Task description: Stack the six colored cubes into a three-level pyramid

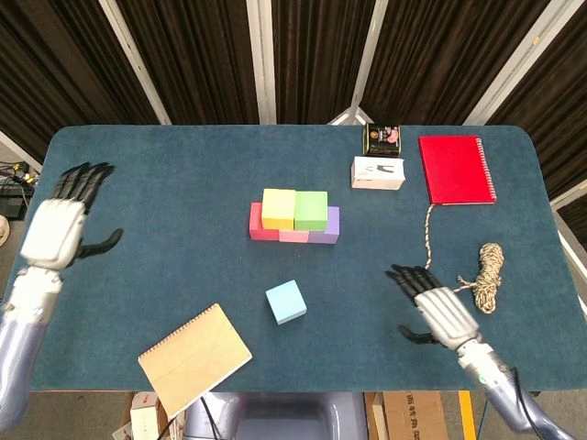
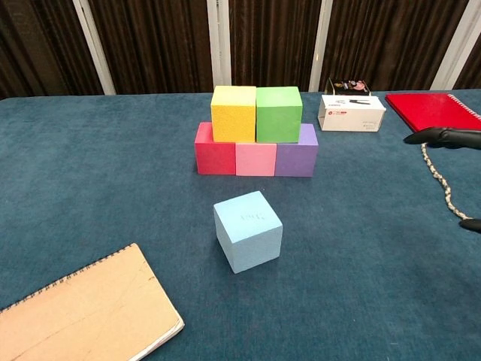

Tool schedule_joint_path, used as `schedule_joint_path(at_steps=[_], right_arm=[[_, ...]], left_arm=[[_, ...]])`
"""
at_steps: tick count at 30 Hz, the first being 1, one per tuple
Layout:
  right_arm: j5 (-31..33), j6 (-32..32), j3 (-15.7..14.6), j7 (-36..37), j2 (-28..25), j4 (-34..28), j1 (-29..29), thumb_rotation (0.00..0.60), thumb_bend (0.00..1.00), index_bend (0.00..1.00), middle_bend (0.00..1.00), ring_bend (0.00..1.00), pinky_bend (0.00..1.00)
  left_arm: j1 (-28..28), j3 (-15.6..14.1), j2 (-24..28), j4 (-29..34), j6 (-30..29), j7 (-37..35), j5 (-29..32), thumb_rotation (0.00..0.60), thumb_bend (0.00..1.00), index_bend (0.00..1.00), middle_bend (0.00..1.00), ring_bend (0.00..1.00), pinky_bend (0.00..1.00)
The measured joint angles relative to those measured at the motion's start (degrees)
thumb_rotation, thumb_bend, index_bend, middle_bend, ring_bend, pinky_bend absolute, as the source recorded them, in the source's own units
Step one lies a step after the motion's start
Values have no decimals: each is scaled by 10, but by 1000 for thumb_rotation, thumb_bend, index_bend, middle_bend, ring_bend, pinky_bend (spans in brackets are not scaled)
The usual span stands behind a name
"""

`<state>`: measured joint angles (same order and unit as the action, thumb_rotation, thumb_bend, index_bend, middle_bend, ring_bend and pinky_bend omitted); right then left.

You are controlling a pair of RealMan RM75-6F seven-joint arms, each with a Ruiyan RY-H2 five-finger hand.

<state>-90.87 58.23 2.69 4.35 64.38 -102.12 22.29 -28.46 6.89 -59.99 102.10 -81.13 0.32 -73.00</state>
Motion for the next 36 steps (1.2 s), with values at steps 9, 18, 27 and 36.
schedule_joint_path(at_steps=[9,18,27,36], right_arm=[[59,-79,16,-70,29,-33,62,600,299,39,17,0,0],[128,-106,42,-158,79,-50,113,600,298,32,18,0,0],[206,-120,67,-222,137,-34,165,600,298,33,32,0,0],[312,-160,77,-286,197,5,249,600,299,93,86,0,0]], left_arm=[[98,-29,-49,-73,-89,-55,-35,600,350,72,44,0,0],[138,-20,-106,-134,-107,-92,-29,600,350,68,43,0,0],[148,-5,-134,-165,-91,-97,-21,600,351,64,43,0,0],[158,19,-143,-184,-88,-103,-12,600,351,63,43,0,0]])
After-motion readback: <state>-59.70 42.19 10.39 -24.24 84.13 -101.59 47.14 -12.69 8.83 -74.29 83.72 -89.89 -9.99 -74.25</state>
